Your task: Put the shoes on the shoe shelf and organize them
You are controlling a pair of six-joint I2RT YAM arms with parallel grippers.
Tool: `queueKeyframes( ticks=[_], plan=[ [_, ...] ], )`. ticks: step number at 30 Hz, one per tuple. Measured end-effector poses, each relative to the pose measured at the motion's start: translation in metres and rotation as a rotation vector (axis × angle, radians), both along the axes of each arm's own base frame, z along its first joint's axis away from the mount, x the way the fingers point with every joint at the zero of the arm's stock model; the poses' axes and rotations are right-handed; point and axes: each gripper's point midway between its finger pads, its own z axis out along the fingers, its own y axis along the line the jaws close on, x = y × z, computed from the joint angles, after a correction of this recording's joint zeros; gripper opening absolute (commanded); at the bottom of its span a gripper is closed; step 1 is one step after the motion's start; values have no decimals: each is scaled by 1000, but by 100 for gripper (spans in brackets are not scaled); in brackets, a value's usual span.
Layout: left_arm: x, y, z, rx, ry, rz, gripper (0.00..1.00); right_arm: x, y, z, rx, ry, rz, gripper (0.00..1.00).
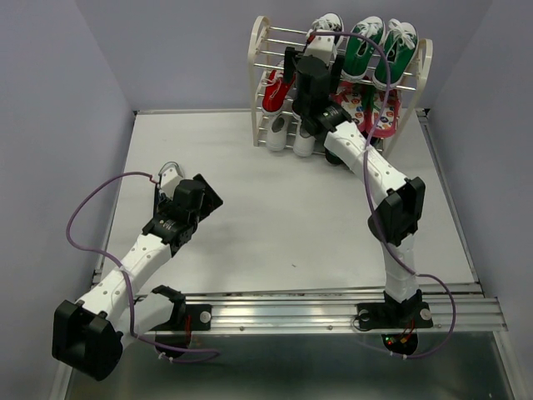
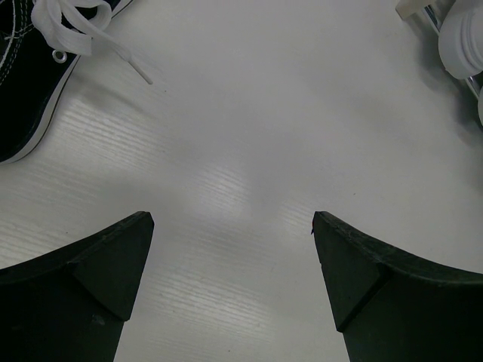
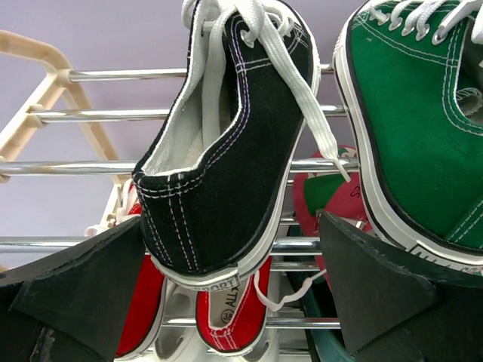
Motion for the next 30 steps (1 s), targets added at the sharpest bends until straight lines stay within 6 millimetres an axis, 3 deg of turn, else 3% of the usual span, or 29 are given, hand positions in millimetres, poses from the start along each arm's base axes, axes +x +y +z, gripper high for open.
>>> queueKeyframes(
  ticks=[14,21,26,30],
  plan=[
    [0,5,-1,11,3,18,99,-13,-14,5,-39,4,-31,100],
    [-2,19,2,42,20,69,99,-24,-5,14,-37,1,89,100],
    [3,41,18,63,19,168,99,-50,-7,34,-40,-3,177,100],
    [4,63,18,73,35,254,99,-89,-26,40,-52,7,216,100]
  ],
)
